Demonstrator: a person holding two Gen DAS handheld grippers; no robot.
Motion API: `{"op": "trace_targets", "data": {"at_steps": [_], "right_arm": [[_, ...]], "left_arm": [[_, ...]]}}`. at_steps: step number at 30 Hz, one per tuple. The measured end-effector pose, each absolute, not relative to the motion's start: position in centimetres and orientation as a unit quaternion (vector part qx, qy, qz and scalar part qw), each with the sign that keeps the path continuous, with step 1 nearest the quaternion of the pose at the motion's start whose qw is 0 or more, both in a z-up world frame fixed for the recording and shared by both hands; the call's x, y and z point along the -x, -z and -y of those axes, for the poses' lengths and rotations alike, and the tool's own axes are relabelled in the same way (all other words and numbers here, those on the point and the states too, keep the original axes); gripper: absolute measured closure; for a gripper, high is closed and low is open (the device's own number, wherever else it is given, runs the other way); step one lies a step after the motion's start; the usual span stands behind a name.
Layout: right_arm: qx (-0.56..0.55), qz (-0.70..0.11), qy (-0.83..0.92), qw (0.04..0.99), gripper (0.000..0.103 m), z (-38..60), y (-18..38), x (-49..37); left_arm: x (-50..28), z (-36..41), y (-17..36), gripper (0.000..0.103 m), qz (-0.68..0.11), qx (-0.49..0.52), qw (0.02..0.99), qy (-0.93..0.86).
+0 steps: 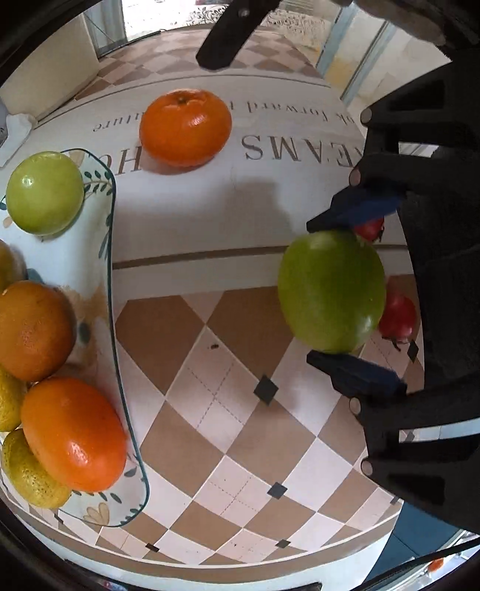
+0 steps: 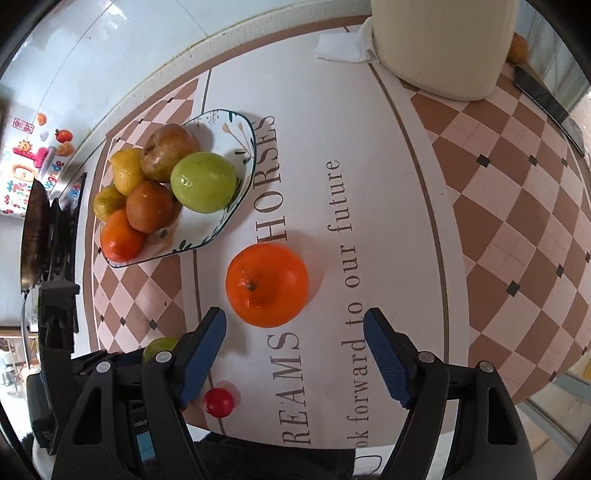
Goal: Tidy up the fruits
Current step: 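Grasp the green apple with the left tool while the right tool grasps the orange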
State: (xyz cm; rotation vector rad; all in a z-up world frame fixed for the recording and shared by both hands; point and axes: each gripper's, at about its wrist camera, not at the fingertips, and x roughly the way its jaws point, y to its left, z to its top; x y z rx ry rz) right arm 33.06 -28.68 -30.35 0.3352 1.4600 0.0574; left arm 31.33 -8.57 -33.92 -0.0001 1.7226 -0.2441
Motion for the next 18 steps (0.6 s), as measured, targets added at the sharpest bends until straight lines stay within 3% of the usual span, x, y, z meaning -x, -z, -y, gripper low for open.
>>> {"op": "trace_targets", "data": {"at_steps": [13, 15, 18], "right_arm": [[-0.124, -0.692, -0.063, 0.709, 0.024, 25.3, 34.2, -36.7], [-0.111, -0.691, -0.062, 0.712, 0.036, 24.7, 34.8, -36.9], [-0.097, -0.694, -0.063, 0.711, 0.037, 23.8, 34.7, -36.9]], "left_arm": [[-32.9, 2.6, 32.9, 0.043, -0.737, 0.037, 0.674, 0.016], [-32.9, 2.0, 32.7, 0.043, -0.735, 0.047, 0.676, 0.009], [-32.7, 1.4, 32.6, 0.043, -0.734, 0.057, 0.677, 0.005]]}}
